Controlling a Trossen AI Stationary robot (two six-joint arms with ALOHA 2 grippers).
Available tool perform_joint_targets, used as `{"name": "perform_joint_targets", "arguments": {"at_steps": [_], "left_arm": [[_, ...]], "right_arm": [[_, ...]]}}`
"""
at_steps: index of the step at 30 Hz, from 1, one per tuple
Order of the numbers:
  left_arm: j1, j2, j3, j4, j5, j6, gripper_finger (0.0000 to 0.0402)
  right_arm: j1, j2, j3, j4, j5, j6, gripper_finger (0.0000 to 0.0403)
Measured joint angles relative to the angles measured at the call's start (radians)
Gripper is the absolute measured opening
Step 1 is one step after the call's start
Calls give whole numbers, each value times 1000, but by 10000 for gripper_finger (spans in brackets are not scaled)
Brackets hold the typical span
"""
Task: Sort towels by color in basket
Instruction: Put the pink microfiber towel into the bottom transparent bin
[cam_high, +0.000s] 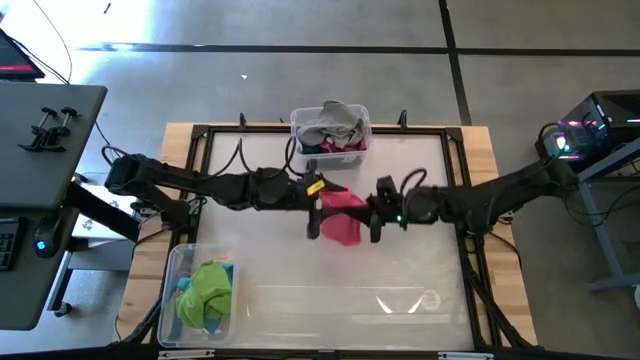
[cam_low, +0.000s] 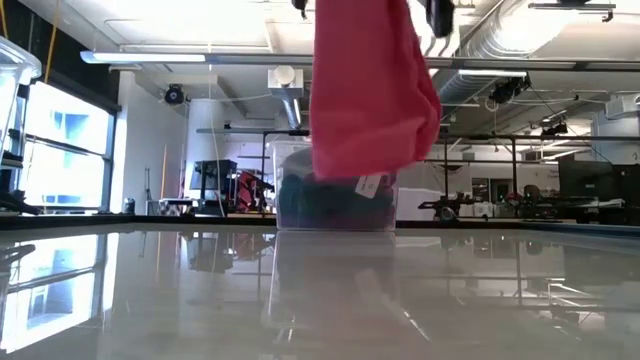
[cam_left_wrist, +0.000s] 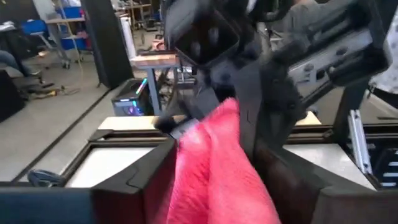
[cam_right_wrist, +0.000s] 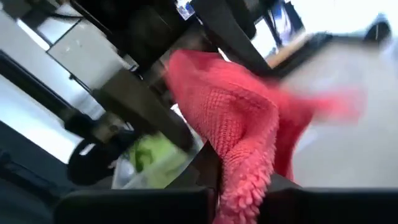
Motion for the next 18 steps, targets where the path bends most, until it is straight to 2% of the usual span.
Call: {"name": "perform_joint_targets", "arguments": {"at_steps": [3, 7, 12, 18], "left_arm": [[23, -5, 0, 7, 19, -2, 236], [35, -1, 0, -5, 67, -38, 259], [20, 20, 0, 3, 123, -103, 261], [-19, 34, 0, 2, 130, -181, 239]], "right_arm": [[-45, 0, 94, -93, -42, -136, 7], [-102, -1, 200, -193, -159, -222, 6], [-136, -1, 262, -223, -223, -284, 5], [-142, -1, 280, -229, -204, -303, 5]]}}
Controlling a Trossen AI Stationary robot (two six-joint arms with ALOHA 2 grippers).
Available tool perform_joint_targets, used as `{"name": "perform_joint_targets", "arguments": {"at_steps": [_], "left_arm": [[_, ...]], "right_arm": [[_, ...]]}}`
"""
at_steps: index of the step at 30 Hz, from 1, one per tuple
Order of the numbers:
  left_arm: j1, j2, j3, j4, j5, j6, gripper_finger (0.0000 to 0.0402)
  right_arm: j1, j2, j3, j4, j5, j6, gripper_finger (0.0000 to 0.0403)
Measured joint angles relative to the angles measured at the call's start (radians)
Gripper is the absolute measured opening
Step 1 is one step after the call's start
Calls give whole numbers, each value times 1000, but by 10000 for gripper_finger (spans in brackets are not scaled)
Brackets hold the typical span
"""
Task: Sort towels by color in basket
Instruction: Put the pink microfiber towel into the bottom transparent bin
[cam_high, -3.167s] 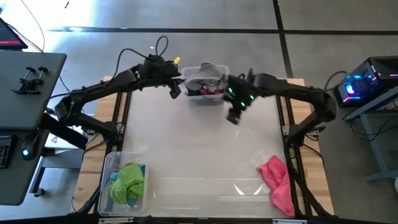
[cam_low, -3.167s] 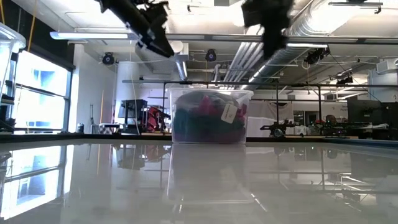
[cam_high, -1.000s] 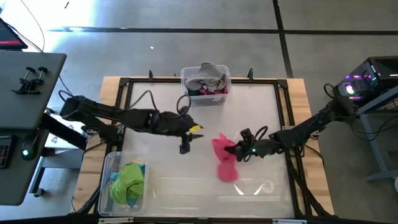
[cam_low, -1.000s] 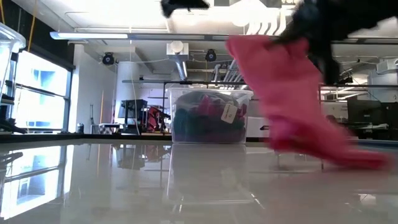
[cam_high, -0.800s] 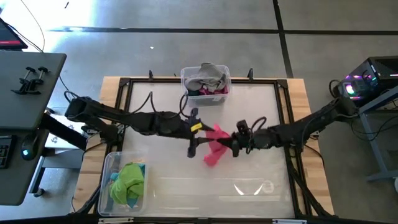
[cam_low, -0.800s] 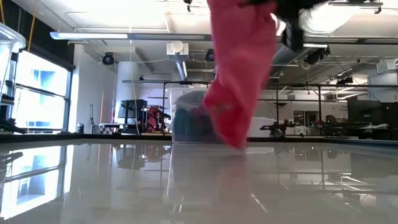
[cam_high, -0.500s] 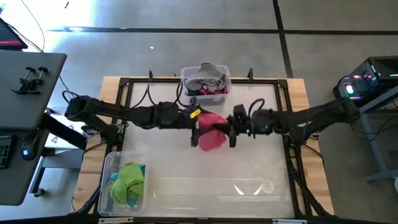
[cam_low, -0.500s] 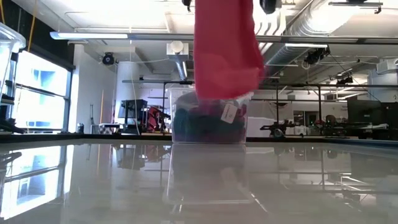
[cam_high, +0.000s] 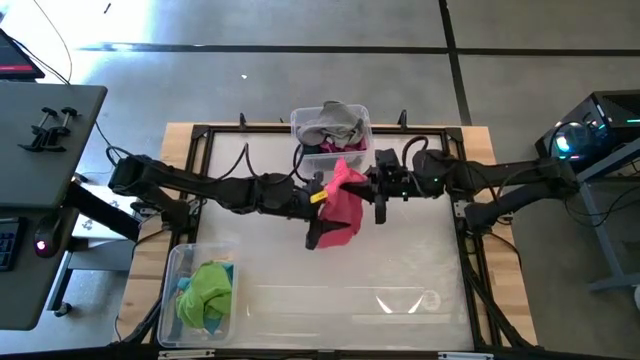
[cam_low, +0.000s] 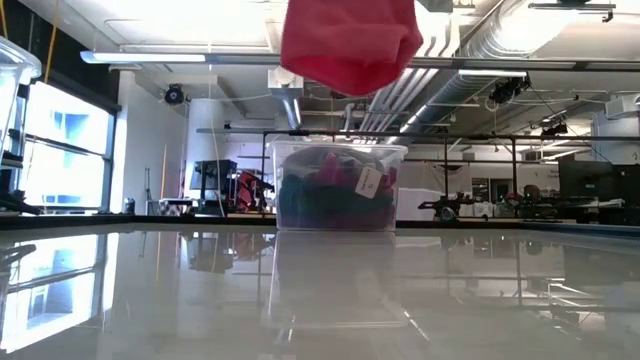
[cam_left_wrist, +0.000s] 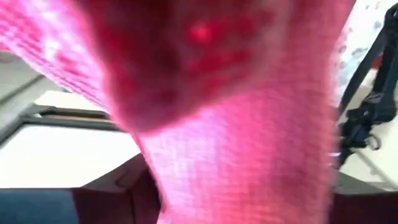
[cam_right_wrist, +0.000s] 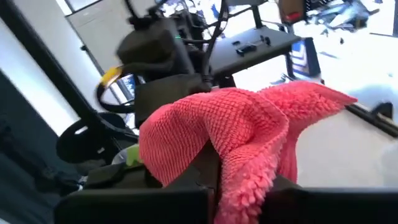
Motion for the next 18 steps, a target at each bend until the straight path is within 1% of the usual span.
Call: {"name": "perform_joint_targets", "arguments": {"at_steps": [4, 6, 9, 12, 15, 16, 18], "left_arm": [[-23, 5, 0, 2, 0, -81, 202], [-36, 7, 0, -1, 0, -93, 177], [-50, 6, 0, 2, -5, -88, 130], [-54, 6, 0, -14, -54, -86, 76], [-53, 0, 0, -48, -99, -94, 21], [-53, -3, 0, -62, -116, -95, 11], [-54, -18, 0, -83, -151, -103, 9]], "right_arm": [[0, 0, 0, -67, 69, 70, 5], [0, 0, 0, -117, 91, 81, 5], [1, 0, 0, -167, 110, 83, 5], [0, 0, 0, -226, 129, 110, 12], [-4, 0, 0, -313, 157, 179, 31], [-8, 0, 0, -348, 151, 200, 42], [-17, 0, 0, -414, 120, 235, 70]]}}
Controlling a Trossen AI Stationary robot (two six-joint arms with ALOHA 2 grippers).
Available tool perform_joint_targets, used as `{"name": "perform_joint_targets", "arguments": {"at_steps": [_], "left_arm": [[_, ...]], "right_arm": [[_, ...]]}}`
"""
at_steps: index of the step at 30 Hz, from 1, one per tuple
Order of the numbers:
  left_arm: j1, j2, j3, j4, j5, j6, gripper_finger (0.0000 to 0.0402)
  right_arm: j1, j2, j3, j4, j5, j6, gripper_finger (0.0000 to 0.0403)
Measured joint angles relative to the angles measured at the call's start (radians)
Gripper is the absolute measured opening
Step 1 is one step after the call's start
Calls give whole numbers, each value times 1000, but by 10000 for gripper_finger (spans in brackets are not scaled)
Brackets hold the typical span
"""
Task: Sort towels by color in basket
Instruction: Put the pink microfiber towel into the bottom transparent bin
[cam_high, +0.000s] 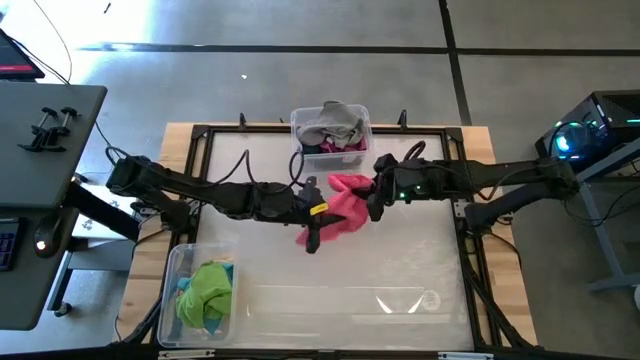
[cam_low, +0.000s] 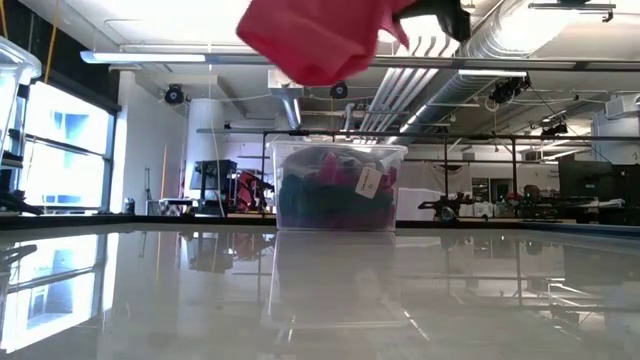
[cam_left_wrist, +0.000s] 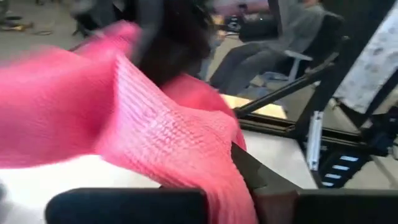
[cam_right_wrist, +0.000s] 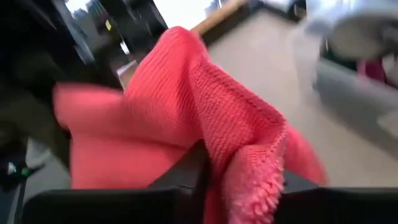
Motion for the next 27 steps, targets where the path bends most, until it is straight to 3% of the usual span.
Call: {"name": "perform_joint_targets", "arguments": {"at_steps": [4, 8, 13, 17, 22, 27], "left_arm": [[0, -43, 55, -187, -40, -1, 7], [-21, -65, 228, -577, -45, -18, 3], [-84, -62, 425, -1014, -13, -54, 1], [-156, -62, 511, -1227, 34, -183, 1], [-275, -61, 531, -1399, 215, -385, 1], [-413, -60, 531, -1593, 487, -653, 0]], "right_arm": [[-11, 0, 0, -81, -48, 6, 134], [-11, -9, 0, -108, -49, -4, 180], [-11, -11, 0, -103, -16, -59, 198], [-11, -11, 0, -99, 4, -76, 200], [-12, -11, 0, -96, 43, -116, 200], [-15, -11, 0, -80, 125, -159, 200]]}}
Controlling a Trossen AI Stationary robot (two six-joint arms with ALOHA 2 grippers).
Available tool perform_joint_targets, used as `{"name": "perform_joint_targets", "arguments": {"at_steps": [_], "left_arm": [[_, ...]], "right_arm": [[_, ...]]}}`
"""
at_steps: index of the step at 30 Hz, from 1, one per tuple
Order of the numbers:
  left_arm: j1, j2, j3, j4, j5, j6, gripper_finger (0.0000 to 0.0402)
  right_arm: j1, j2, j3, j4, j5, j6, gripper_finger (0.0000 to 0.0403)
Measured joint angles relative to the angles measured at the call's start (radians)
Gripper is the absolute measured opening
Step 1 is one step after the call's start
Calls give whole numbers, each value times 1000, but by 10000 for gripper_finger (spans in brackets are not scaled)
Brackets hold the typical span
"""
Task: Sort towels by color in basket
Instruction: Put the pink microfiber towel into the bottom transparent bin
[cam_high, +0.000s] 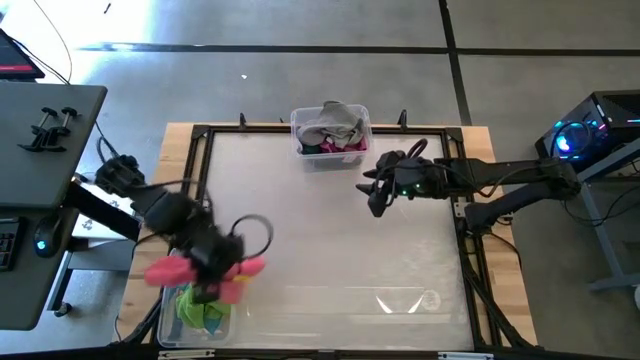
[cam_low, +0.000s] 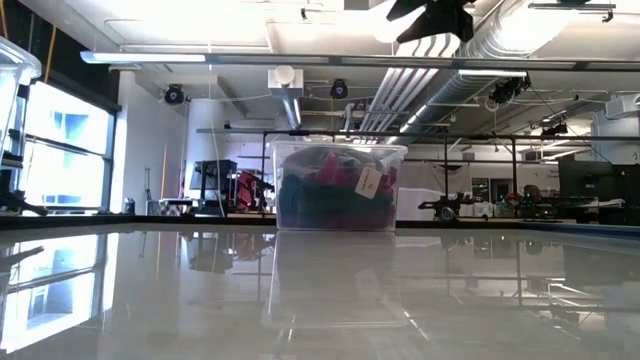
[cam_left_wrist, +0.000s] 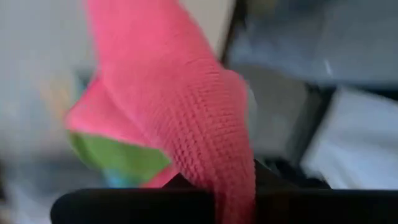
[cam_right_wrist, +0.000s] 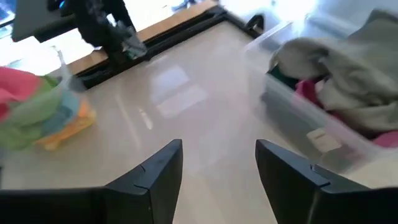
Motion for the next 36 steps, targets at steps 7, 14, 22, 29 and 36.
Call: {"name": "perform_joint_targets", "arguments": {"at_steps": [7, 14, 22, 29, 36], "left_arm": [[-168, -1, -49, -12, 144, -161, 0], [-199, 0, -221, -24, -80, -251, 6], [-189, 0, -290, 61, -170, -240, 84], [-180, -38, -217, 62, -172, -369, 173], [-230, -99, -109, 61, -239, -581, 178]], "right_arm": [[-20, 0, 0, 67, 40, -49, 200], [-24, 1, 0, 80, 39, -40, 200], [-23, 1, -1, 78, -4, 4, 200], [-23, 1, -1, 78, -5, 4, 200], [-23, 2, -1, 78, -12, 4, 200]]}}
